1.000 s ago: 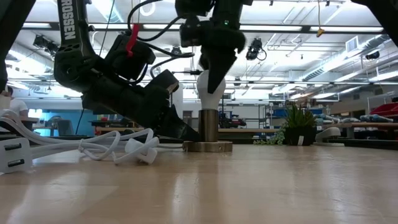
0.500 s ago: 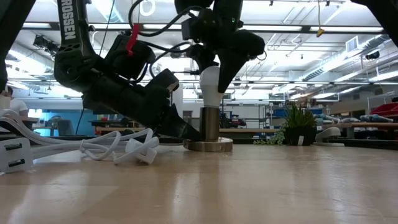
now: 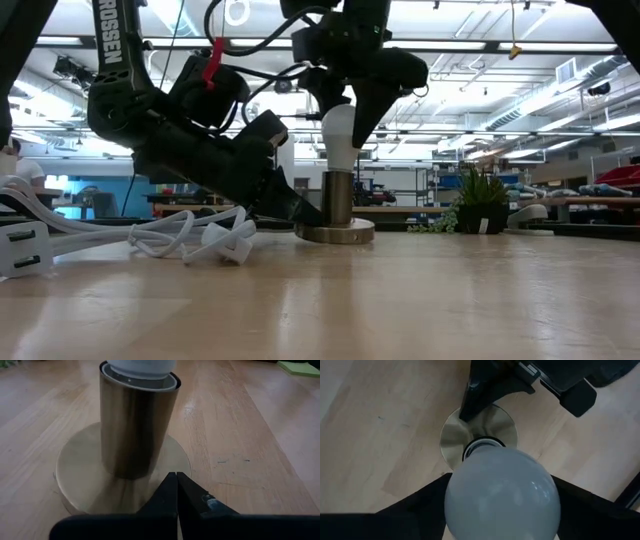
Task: Screw lightbulb
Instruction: Remove the light bulb from the lamp
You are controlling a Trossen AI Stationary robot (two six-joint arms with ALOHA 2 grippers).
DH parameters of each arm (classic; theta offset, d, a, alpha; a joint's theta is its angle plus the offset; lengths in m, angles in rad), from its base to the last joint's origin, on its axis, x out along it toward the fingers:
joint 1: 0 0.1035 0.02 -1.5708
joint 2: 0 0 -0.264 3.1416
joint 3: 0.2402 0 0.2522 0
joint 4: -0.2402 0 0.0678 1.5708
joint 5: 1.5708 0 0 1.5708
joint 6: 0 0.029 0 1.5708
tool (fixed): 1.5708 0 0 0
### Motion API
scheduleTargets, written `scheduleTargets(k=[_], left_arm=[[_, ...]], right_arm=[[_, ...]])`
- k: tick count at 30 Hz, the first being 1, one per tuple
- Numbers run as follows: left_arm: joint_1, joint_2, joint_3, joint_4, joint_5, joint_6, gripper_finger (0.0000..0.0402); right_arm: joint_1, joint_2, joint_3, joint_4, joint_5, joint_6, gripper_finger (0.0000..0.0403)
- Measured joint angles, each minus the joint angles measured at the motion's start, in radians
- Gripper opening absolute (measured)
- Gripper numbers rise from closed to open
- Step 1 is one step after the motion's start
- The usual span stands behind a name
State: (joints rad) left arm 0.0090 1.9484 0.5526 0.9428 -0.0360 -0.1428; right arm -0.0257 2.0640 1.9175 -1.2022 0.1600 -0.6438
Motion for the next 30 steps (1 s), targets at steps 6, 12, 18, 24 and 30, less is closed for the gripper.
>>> scheduleTargets(k=[6,12,18,24,30], left_arm=[[-0.001,0.0,-0.001,-0.011,0.006,0.0,0.0],[-0.002,0.0,-0.001,-0.011,0.008,0.0,0.0],[-0.002,0.0,-0.001,-0.011,0.007,0.0,0.0],[-0.002,0.0,-0.001,-0.011,0.007,0.0,0.0],[-0.002,0.0,-0.001,-0.011,0.006,0.0,0.0]], right_arm=[[-0.002,-0.009,0.0,-0.002,0.025,0.17,0.0321],[0.0,-0.009,0.002,0.008,0.013,0.315,0.0339],[-0.001,-0.007,0.041,-0.037,0.009,0.476,0.0345],[-0.038,-0.007,0.084,-0.059,-0.118,0.729,0.0345],[-0.071,-0.006,0.062,-0.048,-0.187,1.049,0.035]])
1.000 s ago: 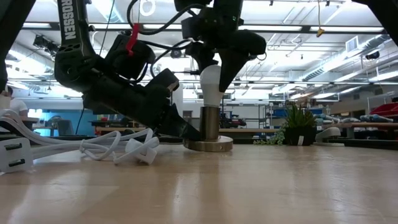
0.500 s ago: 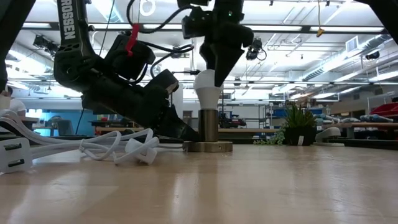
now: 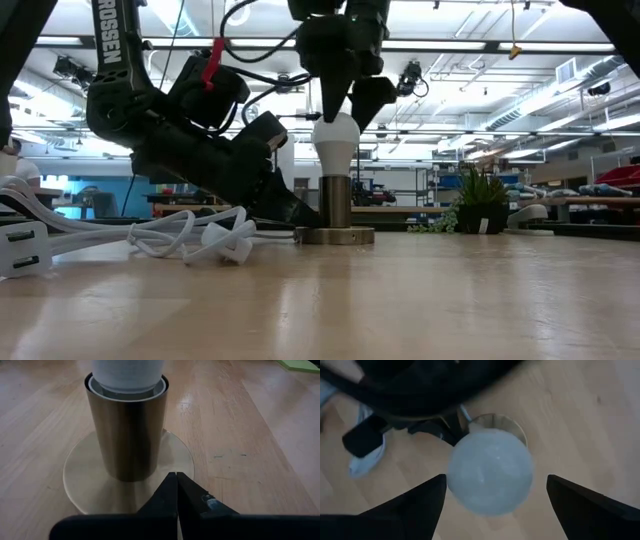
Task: Screw lightbulb
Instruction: Remove the light bulb from the lamp
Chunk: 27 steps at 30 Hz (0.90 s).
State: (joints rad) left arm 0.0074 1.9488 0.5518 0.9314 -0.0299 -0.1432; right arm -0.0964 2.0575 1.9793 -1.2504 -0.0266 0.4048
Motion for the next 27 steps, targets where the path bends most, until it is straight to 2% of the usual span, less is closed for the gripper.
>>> scheduleTargets(k=[5,9,14,22,27], left_arm=[[0.0,0.0,0.0,0.0,0.0,0.0,0.0],[0.0,0.0,0.0,0.0,0.002,0.0,0.0],[0.0,0.0,0.0,0.0,0.002,0.0,0.0],[0.0,0.0,0.0,0.0,0.003,0.0,0.0],[0.001,0.0,0.0,0.0,0.005,0.0,0.0]], right_arm=[[0.0,0.001,-0.044,0.06,-0.001,0.139,0.035],[0.004,0.002,-0.075,0.132,-0.001,0.179,0.035],[0.004,0.002,-0.098,0.135,0.01,0.19,0.0338],[0.004,0.002,-0.106,0.134,0.012,0.072,0.0272],[0.003,0.002,-0.102,0.129,0.01,-0.108,0.0272]])
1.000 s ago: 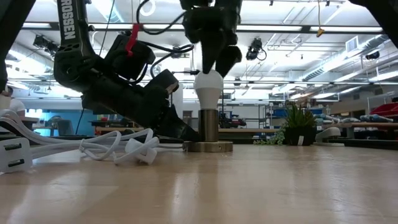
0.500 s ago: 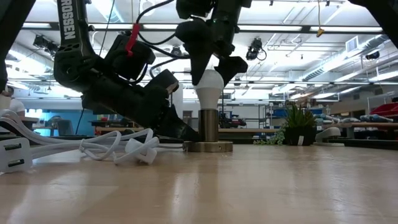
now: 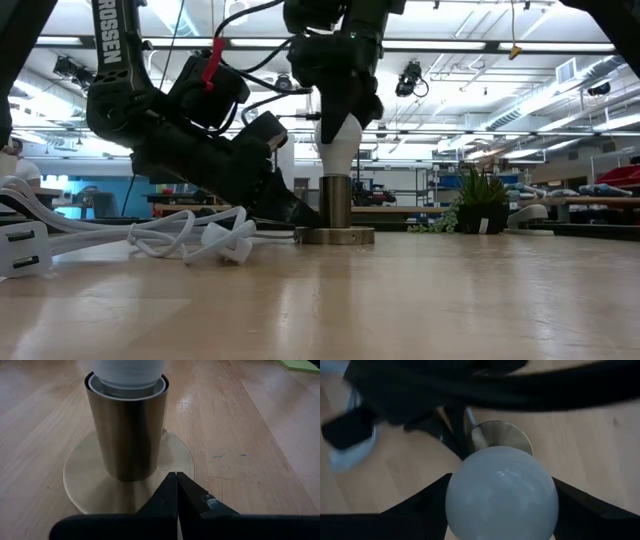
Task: Screw lightbulb
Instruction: Remove the light bulb from the lamp
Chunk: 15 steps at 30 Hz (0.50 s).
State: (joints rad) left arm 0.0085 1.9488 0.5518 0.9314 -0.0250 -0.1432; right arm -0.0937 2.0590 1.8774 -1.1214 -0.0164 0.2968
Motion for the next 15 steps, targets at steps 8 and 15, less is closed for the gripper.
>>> scheduleTargets(k=[8,15], left_arm=[[0.0,0.0,0.0,0.0,0.0,0.0,0.0],[0.0,0.0,0.0,0.0,0.0,0.0,0.0]], right_arm=[[0.0,0.0,0.002,-0.019,-0.029,-0.548,0.0278],[0.001,0.0,0.002,-0.025,-0.017,-0.834,0.0276]])
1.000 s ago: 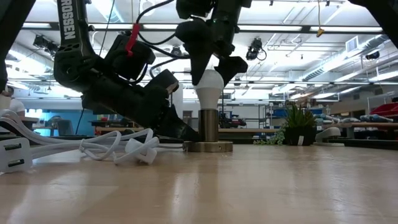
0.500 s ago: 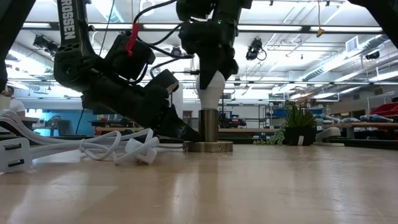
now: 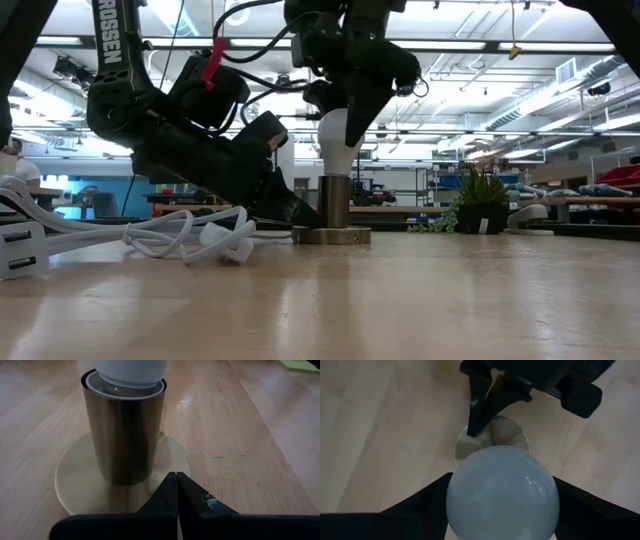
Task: Screw lightbulb
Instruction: Remove the light bulb from the lamp
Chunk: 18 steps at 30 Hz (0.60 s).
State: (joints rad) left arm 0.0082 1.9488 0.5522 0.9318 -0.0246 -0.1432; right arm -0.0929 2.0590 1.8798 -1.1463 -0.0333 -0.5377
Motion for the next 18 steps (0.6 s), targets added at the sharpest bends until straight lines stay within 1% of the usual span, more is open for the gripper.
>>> scheduleTargets(k=[9,13,18], left_arm=[[0.0,0.0,0.001,0.008,-0.005,0.003,0.0],[0.0,0.0,0.001,0.008,-0.005,0.003,0.0],[0.0,0.0,0.001,0.007,-0.005,0.002,0.0]], right_arm=[[0.023,0.002,0.053,-0.062,0.044,-0.121,0.0276],[0.027,0.003,0.053,-0.062,0.046,-0.109,0.0277],[0.028,0.004,0.054,-0.059,0.048,-0.072,0.029]])
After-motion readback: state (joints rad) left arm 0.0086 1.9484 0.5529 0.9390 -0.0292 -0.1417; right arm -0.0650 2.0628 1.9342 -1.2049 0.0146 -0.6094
